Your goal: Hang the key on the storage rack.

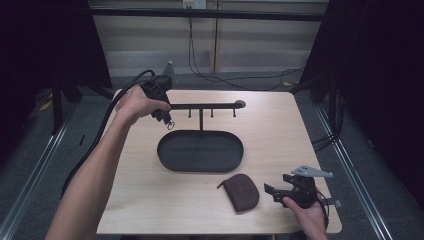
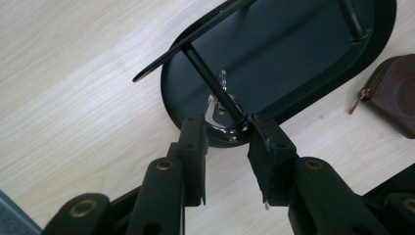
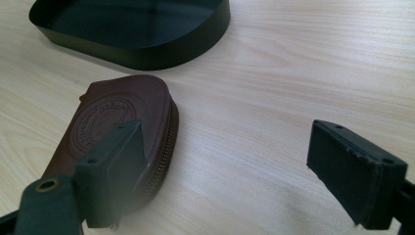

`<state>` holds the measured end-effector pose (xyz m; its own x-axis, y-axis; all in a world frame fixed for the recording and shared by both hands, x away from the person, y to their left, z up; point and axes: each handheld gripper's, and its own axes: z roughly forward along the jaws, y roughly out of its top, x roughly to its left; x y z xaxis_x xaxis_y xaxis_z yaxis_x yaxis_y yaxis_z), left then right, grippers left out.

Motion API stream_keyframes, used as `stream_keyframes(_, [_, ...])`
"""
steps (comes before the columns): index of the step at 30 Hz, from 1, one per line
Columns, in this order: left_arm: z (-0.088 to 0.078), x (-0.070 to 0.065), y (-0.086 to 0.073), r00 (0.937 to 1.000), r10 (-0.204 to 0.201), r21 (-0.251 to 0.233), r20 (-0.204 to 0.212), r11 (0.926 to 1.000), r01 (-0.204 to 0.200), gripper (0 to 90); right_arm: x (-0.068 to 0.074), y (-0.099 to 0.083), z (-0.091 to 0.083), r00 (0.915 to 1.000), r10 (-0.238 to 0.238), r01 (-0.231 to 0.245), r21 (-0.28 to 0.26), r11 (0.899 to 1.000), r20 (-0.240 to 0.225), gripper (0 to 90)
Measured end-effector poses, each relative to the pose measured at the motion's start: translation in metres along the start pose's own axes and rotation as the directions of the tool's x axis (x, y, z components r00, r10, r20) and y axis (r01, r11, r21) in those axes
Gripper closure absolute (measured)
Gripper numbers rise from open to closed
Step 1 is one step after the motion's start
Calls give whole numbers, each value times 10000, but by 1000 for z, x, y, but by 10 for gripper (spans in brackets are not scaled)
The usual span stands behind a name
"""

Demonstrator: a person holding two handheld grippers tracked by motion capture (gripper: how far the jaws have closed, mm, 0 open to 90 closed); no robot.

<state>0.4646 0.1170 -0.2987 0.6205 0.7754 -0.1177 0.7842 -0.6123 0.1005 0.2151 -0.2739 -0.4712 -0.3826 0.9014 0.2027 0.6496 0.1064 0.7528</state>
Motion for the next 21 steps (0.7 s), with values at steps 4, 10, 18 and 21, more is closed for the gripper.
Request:
stream_keyframes(4, [0, 1, 1, 9996, -118, -96, 247, 9999, 120, 681, 0, 0, 0, 10000, 7, -7, 2, 10000, -5, 138])
stream_keyframes(10, [-1, 0, 3, 9988, -382, -329, 298, 9987, 391, 682, 0, 0, 0, 10000, -1, 1, 0, 10000, -11, 138])
stream_keyframes(18, [-1, 2, 5, 9984, -527, -393, 185, 9978, 534, 681, 0, 0, 0, 10000, 19, -19, 2, 10000, -23, 138])
stream_keyframes(21, [2, 2, 8, 9980, -633, -394, -8, 9972, 632, 681, 0, 0, 0, 10000, -9, 9, 2, 10000, -27, 138])
